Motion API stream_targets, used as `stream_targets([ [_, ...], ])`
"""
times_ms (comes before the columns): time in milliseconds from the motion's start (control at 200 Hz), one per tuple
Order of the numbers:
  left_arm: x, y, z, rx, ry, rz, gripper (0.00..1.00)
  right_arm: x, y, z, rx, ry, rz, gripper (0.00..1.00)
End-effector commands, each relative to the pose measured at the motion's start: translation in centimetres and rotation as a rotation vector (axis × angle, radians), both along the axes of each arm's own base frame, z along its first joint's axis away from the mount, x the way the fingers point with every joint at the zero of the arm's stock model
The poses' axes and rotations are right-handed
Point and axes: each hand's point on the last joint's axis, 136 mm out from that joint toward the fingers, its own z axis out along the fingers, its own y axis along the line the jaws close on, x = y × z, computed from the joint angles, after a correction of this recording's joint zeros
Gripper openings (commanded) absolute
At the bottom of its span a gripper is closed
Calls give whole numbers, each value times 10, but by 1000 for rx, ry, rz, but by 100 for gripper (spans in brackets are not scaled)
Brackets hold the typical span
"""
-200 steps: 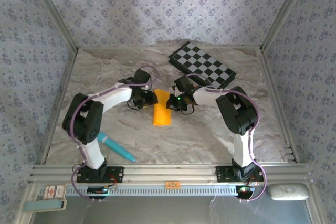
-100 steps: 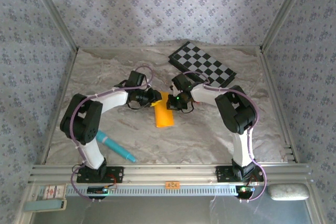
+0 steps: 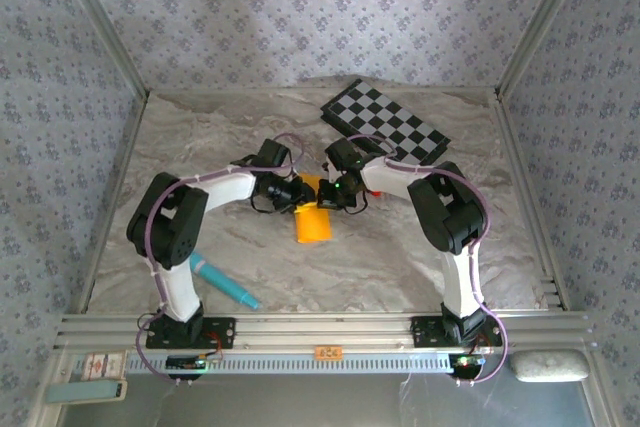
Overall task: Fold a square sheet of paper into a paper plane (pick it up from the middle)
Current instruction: First fold the square sheet of paper in half at the center of the table.
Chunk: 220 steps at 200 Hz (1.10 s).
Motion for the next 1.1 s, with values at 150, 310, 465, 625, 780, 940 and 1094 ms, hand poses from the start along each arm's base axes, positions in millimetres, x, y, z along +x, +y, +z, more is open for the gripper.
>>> stream_targets([
  [150,-3,11,-18,123,31,-21,20,-35,-47,-54,-252,162,-36,7],
  [310,-7,21,-28,183,40,-22,19,-36,-51,-56,-273,166,-35,7],
  [465,-9,35,-36,225,38,-21,19,-37,-55,-57,-294,164,-30,7],
  [625,-16,62,-51,265,70,24,19,-39,-66,-60,-367,157,-11,7],
  [780,-19,82,-46,259,62,65,19,-39,-76,-62,-424,146,15,7],
  [940,-5,61,2,101,-31,85,19,-39,-78,-59,-443,133,38,7],
  [1094,5,32,26,2,-105,57,19,-38,-76,-57,-443,127,50,7],
])
